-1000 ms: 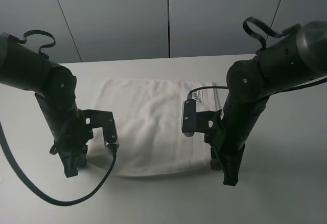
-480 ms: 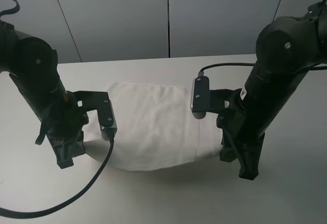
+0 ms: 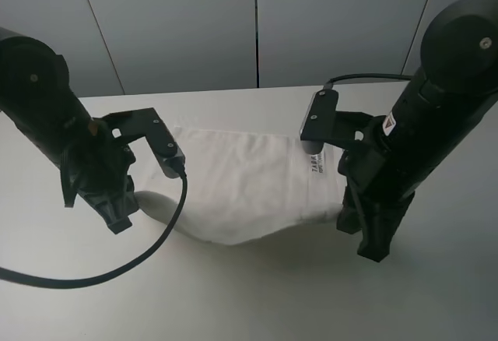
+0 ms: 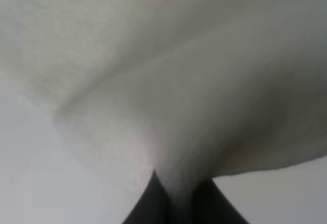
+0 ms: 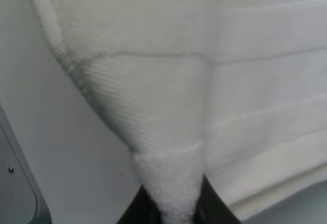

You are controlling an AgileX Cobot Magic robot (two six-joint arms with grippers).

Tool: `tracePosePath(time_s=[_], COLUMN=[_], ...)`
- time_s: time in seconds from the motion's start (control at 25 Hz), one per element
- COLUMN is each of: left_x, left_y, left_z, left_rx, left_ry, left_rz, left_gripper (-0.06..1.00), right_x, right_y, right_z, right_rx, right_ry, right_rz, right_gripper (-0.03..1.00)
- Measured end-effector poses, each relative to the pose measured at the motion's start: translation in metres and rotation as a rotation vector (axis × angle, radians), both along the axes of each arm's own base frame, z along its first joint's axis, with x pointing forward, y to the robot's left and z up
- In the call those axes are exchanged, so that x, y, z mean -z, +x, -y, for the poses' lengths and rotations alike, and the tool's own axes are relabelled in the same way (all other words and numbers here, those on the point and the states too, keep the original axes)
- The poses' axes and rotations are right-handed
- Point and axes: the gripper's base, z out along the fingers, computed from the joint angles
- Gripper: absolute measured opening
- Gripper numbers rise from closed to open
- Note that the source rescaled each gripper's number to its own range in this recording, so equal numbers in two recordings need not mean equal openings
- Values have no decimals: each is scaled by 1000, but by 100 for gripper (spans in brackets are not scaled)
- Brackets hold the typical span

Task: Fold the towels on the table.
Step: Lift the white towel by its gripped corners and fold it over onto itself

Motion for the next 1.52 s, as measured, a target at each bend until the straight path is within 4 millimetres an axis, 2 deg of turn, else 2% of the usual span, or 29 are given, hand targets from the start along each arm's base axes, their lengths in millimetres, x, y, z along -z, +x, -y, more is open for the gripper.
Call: tracePosePath(time_s=[0.36,0.52,0.72,0.96,1.2,1.36,1.52], left_x=[-33,-35,-37,-38,-40,-42,-43], left_y=[-1,-1,4,20,33,36,40], left_z=[2,2,1,-13,-22,-20,-19], left_rx=[-151,-256,-401,-583,-677,-679,-664], left_ry=[-190,-224,-278,-316,-376,-411,-438], left_rz=[88,75,71,66,83,106,146], left_gripper=[0,0,0,0,2,7,8], right_x=[-15,-25,-28,-30,-34,-22,-6], right_y=[13,16,20,30,38,43,50], right_z=[-3,-2,2,6,5,2,-3], right_rx=[229,310,420,592,695,708,713], right_ry=[16,45,28,37,103,74,51], right_rz=[60,107,139,230,295,279,275], right_gripper=[0,0,0,0,0,0,0])
